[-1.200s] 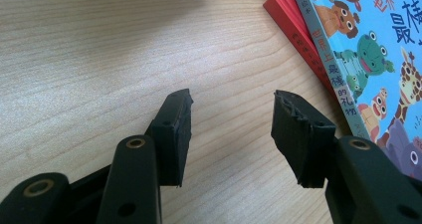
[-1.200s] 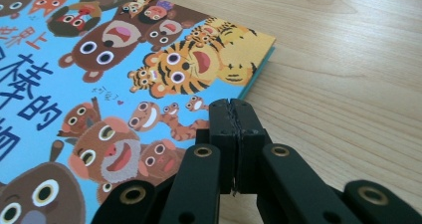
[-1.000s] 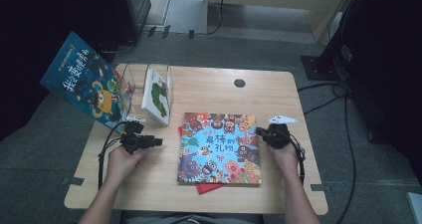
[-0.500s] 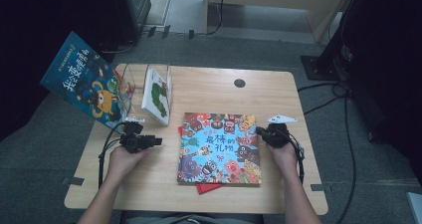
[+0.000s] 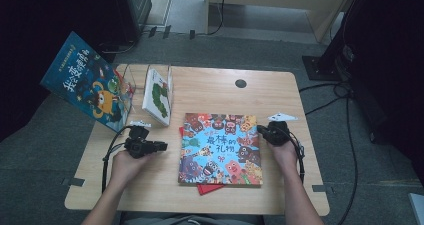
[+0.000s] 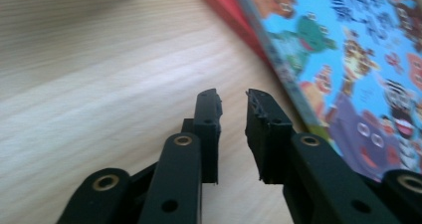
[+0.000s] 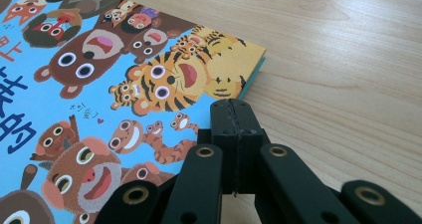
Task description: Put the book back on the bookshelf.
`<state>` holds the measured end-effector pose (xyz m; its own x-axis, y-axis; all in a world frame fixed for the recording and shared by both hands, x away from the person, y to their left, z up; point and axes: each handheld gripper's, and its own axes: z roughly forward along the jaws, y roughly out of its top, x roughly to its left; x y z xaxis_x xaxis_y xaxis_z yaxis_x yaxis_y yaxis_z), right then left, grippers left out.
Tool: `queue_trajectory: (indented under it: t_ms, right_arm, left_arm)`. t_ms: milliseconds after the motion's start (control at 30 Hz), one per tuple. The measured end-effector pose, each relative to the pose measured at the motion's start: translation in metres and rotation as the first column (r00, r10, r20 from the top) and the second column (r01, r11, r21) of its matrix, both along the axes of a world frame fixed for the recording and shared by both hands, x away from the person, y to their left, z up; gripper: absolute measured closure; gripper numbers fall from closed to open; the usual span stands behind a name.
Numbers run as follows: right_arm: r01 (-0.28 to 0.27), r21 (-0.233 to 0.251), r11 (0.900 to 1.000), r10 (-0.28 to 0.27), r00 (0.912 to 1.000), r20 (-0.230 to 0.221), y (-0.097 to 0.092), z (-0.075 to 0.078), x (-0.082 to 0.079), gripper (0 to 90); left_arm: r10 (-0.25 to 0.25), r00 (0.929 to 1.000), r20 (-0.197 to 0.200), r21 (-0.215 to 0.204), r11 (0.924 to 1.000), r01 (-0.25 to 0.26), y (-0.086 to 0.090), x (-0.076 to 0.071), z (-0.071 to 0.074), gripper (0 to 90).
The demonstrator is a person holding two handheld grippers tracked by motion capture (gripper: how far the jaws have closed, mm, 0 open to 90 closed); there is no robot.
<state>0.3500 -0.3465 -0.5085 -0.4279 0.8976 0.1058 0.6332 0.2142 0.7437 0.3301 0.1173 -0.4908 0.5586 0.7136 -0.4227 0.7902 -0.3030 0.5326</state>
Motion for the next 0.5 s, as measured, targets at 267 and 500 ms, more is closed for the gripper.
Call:
queue_trajectory:
  t_ms: [267, 500]
  right_arm:
    - [0.002, -0.011, 0.9999, -0.002, 1.0000, -0.004, 0.008, 0.000, 0.009, 90.0]
    - [-0.007, -0.019, 0.9998, 0.007, 1.0000, 0.002, 0.019, 0.000, 0.017, 90.0]
  left_arm:
    - [-0.034, 0.9993, -0.016, -0.017, 0.9993, 0.034, -0.013, -0.013, -0.005, 79.2]
    - [-0.050, 0.9986, -0.018, -0.013, 0.9987, 0.049, -0.017, -0.021, -0.007, 79.2]
